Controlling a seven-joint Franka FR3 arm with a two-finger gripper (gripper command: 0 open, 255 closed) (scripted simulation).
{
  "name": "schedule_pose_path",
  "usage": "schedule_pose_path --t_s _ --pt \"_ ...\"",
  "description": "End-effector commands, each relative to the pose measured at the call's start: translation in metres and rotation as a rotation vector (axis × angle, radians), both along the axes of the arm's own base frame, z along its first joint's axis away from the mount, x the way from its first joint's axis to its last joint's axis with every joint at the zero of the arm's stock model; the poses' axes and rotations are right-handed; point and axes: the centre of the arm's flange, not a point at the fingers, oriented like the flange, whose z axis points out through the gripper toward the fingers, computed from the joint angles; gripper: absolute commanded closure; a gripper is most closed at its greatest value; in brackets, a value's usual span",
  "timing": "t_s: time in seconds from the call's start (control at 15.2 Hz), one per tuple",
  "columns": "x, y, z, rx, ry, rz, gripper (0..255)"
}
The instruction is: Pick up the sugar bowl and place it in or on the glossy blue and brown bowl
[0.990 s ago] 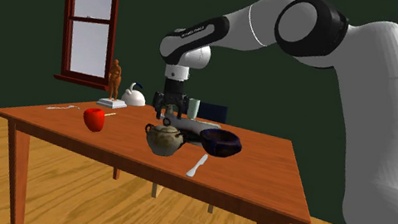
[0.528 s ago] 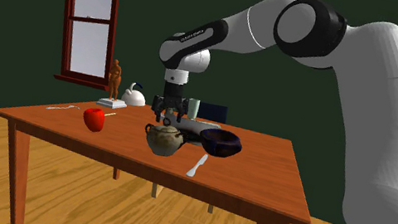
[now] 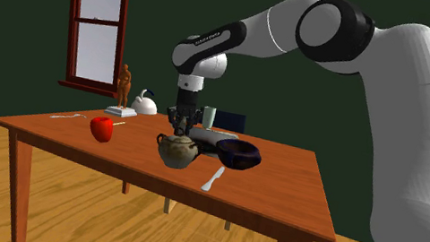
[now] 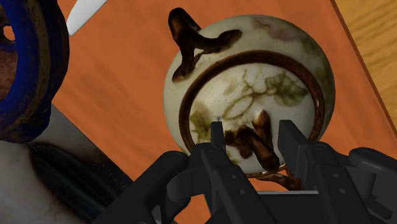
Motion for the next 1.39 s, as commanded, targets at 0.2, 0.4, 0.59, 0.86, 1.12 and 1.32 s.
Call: schedule_pose_path --t_s 0.2,0.4,0.59,0.86,1.12,1.32 --pt "0.000 0.000 0.000 0.000 0.000 0.000 255" --pt "0.000 0.000 0.016 0.000 0.000 0.000 255" --pt "0.000 0.000 0.032 0.000 0.000 0.000 255" --pt "0.000 0.000 0.053 0.000 0.000 0.000 255" --pt "0.000 0.000 0.074 0.000 0.000 0.000 255" --pt "0.000 0.000 0.090 0.000 0.000 0.000 255"
